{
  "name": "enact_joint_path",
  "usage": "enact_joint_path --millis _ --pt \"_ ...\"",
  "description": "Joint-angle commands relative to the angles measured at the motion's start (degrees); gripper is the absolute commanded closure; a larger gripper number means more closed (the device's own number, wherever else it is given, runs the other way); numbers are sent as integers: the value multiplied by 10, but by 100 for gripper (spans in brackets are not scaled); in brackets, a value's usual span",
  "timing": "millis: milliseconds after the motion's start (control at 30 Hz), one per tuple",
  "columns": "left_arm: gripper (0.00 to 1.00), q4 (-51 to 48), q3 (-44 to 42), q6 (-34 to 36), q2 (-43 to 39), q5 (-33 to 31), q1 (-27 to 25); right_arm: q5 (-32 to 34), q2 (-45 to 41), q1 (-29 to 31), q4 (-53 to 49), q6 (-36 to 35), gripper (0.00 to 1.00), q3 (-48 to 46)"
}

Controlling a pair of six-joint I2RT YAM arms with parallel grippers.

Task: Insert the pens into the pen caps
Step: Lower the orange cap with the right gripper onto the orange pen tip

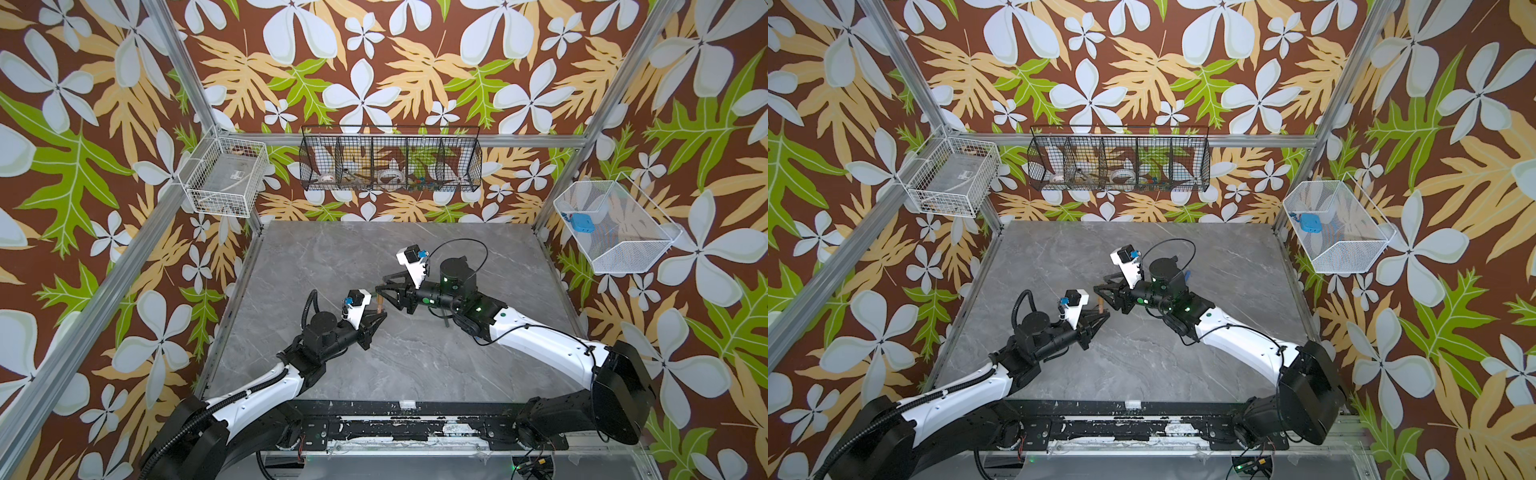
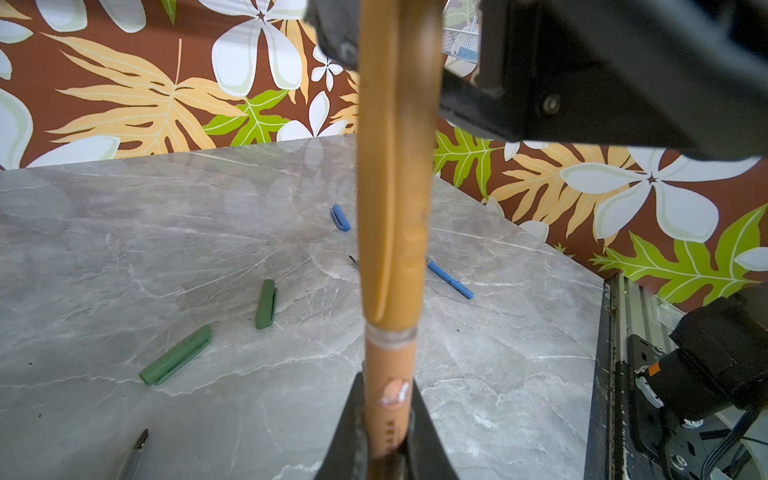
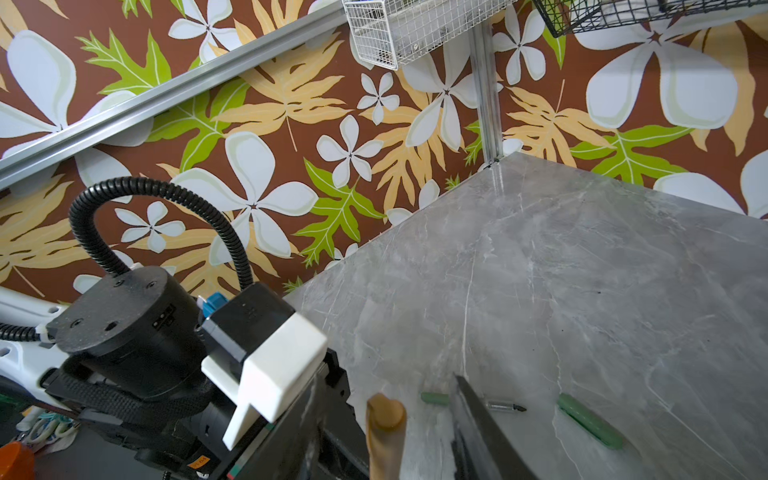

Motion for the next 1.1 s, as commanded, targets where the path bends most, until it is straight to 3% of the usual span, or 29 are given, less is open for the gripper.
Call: enact_joint_path --millis 0,300,733,1067 --pt "100 11 3 8 -1 4 0 -16 7 1 3 -4 54 9" --pt "100 14 1 8 -3 5 0 -37 25 1 13 0 63 15" --pt "100 22 -5 6 -10 -4 0 -70 34 1 32 16 98 -9" --pt "100 71 -6 -5 -20 -61 0 -115 43 1 5 -2 100 3"
